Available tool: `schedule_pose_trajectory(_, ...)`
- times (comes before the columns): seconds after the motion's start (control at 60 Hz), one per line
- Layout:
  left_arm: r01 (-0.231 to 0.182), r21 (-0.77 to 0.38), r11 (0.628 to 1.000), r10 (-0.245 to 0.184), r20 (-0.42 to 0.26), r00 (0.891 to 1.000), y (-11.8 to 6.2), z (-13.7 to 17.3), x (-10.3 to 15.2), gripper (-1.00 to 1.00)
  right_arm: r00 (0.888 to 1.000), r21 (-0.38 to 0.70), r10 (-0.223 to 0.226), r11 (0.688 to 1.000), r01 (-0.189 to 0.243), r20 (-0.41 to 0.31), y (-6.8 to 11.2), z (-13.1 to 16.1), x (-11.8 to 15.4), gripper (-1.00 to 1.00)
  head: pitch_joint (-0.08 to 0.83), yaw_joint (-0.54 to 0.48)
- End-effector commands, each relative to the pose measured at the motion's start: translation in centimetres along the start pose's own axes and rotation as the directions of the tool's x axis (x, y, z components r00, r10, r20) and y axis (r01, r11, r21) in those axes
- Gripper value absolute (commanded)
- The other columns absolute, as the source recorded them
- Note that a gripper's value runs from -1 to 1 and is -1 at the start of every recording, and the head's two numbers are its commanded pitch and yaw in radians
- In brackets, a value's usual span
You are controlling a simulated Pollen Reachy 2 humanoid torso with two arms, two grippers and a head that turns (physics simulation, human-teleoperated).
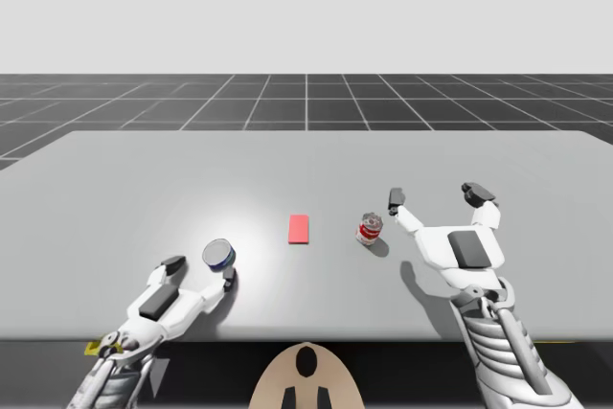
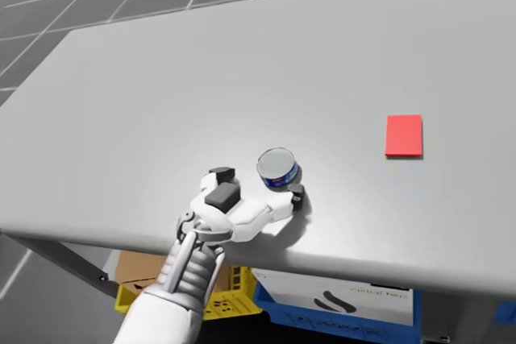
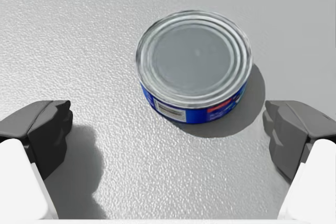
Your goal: Look at the card. If it is red, pick the object on the left. If it is green, pick the object on the right.
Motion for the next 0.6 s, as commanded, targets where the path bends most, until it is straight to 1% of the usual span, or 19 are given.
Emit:
schedule_pose_trajectory(0.017,-0.029,-0.003,1.000,0.029,-0.024,0.999,-1.4,-1.7,0.6,-1.00,1.000,0.003,-0.008,1.000,0.008,-0.005,0.1,0.1,-0.1,-1.00,0.711,0.40)
schedule_pose_trajectory(0.133,-0.039,-0.014,0.999,0.039,-0.039,0.998,-1.8,-2.6,1.3,-1.00,1.000,0.005,-0.009,1.000,0.009,-0.008,0.2,0.1,-0.1,-1.00,0.710,0.41)
schedule_pose_trajectory(0.3,-0.071,-0.016,0.997,0.070,-0.077,0.995,-2.0,-3.9,1.8,-1.00,1.000,0.006,-0.011,1.000,0.011,-0.008,0.1,0.1,0.0,-1.00,0.708,0.40)
schedule_pose_trajectory(0.367,-0.071,-0.015,0.997,0.070,-0.081,0.994,-2.1,-4.1,1.8,-1.00,1.000,0.006,-0.011,1.000,0.011,-0.008,0.2,0.1,0.0,-1.00,0.707,0.40)
schedule_pose_trajectory(0.433,-0.062,-0.017,0.998,0.060,-0.091,0.994,-2.3,-4.2,1.6,-1.00,1.000,0.006,-0.011,1.000,0.011,-0.008,0.2,0.1,0.0,-1.00,0.706,0.40)
schedule_pose_trajectory(0.45,-0.058,-0.014,0.998,0.057,-0.093,0.994,-2.3,-4.2,1.5,-0.83,1.000,0.006,-0.011,1.000,0.011,-0.008,0.2,0.1,0.0,-1.00,0.707,0.40)
schedule_pose_trajectory(0.467,-0.058,-0.010,0.998,0.057,-0.096,0.994,-2.4,-4.2,1.3,-0.47,1.000,0.006,-0.011,1.000,0.011,-0.008,0.2,0.1,0.0,-1.00,0.707,0.40)
schedule_pose_trajectory(0.483,-0.057,-0.010,0.998,0.056,-0.097,0.994,-2.4,-4.1,1.3,0.10,1.000,0.007,-0.013,1.000,0.013,-0.008,0.1,0.1,0.0,-1.00,0.706,0.40)
schedule_pose_trajectory(0.5,-0.059,-0.013,0.998,0.057,-0.099,0.993,-2.4,-4.2,1.3,0.41,1.000,0.007,-0.014,1.000,0.014,-0.008,0.1,0.1,0.0,-1.00,0.706,0.40)
schedule_pose_trajectory(0.517,-0.061,-0.014,0.998,0.059,-0.103,0.993,-2.4,-4.1,1.2,0.80,1.000,0.007,-0.014,1.000,0.014,-0.008,0.1,0.1,0.0,-1.00,0.706,0.40)
schedule_pose_trajectory(0.533,-0.064,-0.016,0.998,0.062,-0.105,0.993,-2.4,-4.1,1.2,0.91,1.000,0.007,-0.014,1.000,0.015,-0.008,0.1,0.1,0.0,-1.00,0.706,0.40)
schedule_pose_trajectory(0.6,-0.072,-0.018,0.997,0.070,-0.105,0.992,-2.3,-4.0,1.1,0.96,1.000,0.008,-0.015,1.000,0.015,-0.008,0.1,0.1,0.0,-1.00,0.704,0.40)
